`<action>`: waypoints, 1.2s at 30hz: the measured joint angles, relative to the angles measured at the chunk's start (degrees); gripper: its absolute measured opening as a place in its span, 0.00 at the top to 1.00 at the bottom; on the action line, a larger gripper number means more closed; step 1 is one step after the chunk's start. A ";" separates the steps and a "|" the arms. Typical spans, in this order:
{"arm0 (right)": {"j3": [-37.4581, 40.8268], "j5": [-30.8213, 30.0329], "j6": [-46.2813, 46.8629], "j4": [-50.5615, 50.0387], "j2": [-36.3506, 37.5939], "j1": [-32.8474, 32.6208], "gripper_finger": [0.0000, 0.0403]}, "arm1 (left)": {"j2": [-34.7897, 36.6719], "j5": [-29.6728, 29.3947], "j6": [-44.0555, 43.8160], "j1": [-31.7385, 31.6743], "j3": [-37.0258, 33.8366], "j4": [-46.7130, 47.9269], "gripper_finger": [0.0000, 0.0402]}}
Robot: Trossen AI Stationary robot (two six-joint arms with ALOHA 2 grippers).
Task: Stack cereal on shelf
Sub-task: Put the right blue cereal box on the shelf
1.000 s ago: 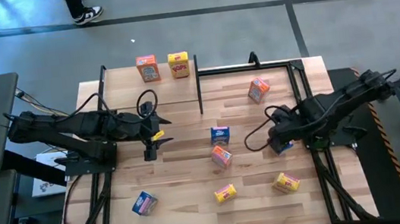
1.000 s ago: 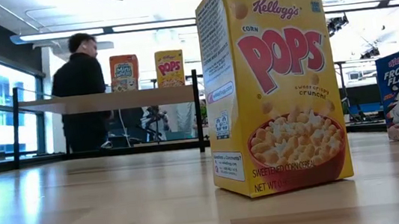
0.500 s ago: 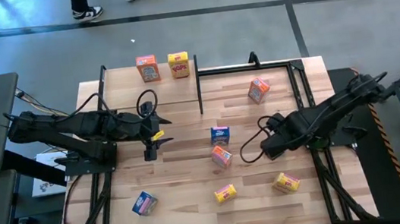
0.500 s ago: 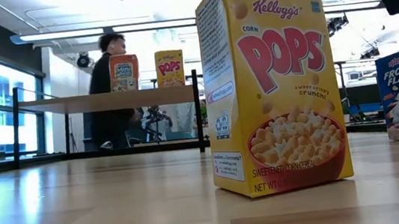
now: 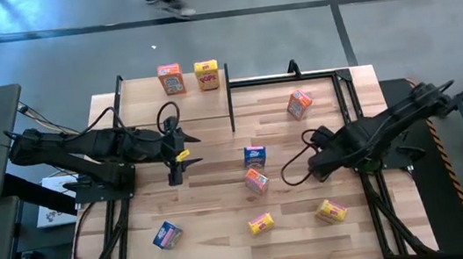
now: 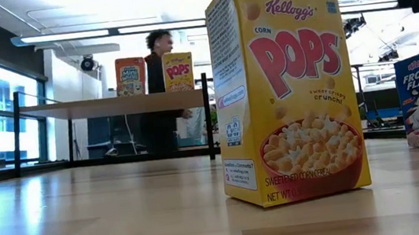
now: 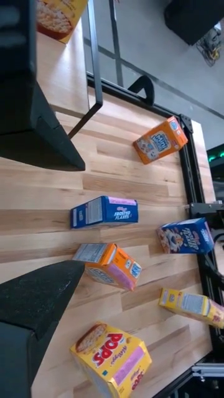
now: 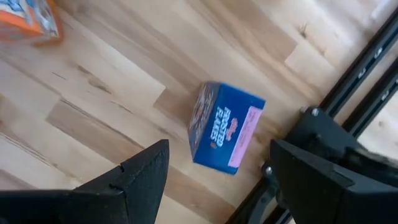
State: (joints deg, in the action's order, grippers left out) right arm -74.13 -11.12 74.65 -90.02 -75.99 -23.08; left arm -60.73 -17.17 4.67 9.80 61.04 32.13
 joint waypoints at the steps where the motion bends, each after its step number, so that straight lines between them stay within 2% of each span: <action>1: 0.00 -0.74 -0.10 0.00 0.71 0.07 0.33 | 0.00 0.00 0.00 -0.02 0.00 -0.27 0.40; 4: 1.32 -2.48 -0.09 0.15 3.59 0.20 0.33 | 0.00 0.00 0.00 0.00 0.00 -0.68 0.40; 9: 8.47 -1.84 3.55 0.64 10.04 0.53 0.33 | 0.00 0.00 0.00 -0.01 0.00 -0.76 0.40; 16: 15.35 0.21 6.72 9.12 15.37 0.27 0.33 | 0.00 0.00 0.00 -0.02 0.00 -0.75 0.40; 23: 19.36 2.13 9.10 13.60 13.93 0.18 0.33 | 0.00 0.00 0.00 -0.02 0.00 -0.73 0.40; 36: 19.67 2.99 9.12 13.67 6.87 0.18 0.33 | 0.00 0.00 0.00 -0.02 0.00 -0.67 0.40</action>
State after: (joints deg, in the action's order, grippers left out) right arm -54.46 -8.13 83.77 -76.34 -69.12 -22.90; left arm -60.73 -17.17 4.67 9.78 61.04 31.46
